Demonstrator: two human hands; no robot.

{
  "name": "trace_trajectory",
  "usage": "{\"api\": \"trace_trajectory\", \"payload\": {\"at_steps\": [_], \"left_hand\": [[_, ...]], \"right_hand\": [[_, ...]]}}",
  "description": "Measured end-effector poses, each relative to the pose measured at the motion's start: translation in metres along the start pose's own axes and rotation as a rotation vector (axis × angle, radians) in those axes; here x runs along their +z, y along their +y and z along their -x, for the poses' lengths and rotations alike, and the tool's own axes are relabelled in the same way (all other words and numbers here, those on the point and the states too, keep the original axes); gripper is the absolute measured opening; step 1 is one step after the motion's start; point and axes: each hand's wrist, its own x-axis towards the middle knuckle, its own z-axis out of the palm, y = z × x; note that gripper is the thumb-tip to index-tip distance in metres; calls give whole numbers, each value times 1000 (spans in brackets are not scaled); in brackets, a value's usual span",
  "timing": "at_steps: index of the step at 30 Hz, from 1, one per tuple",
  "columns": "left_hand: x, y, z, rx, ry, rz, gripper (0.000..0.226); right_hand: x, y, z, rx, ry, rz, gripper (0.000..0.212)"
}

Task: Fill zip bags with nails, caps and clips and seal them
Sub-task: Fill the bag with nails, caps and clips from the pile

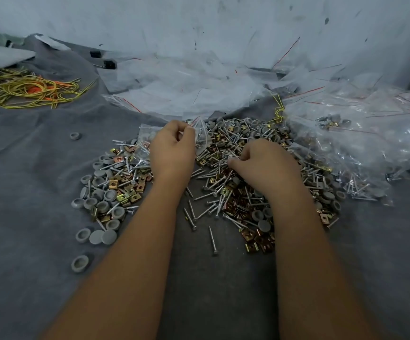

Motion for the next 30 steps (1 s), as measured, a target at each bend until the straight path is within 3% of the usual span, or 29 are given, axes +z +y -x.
{"api": "trace_trajectory", "payload": {"at_steps": [7, 10, 13, 19, 24, 30], "left_hand": [[1, 1, 2, 16, -8, -3, 17], [0, 0, 2, 26, -30, 19, 15], [-1, 1, 2, 47, -49, 26, 15], [0, 3, 2, 50, -42, 31, 15], [1, 1, 1, 37, -5, 64, 14], [1, -2, -1, 29, 11, 70, 18]], "right_hand": [[13, -6, -2, -53, 222, 20, 22], [13, -8, -5, -140, 378, -346, 15], [17, -20, -6, -240, 408, -611, 21], [32, -28, -7, -300, 379, -370, 32], [20, -18, -9, -217, 452, -457, 29], [5, 10, -13, 138, 523, -493, 27]]}}
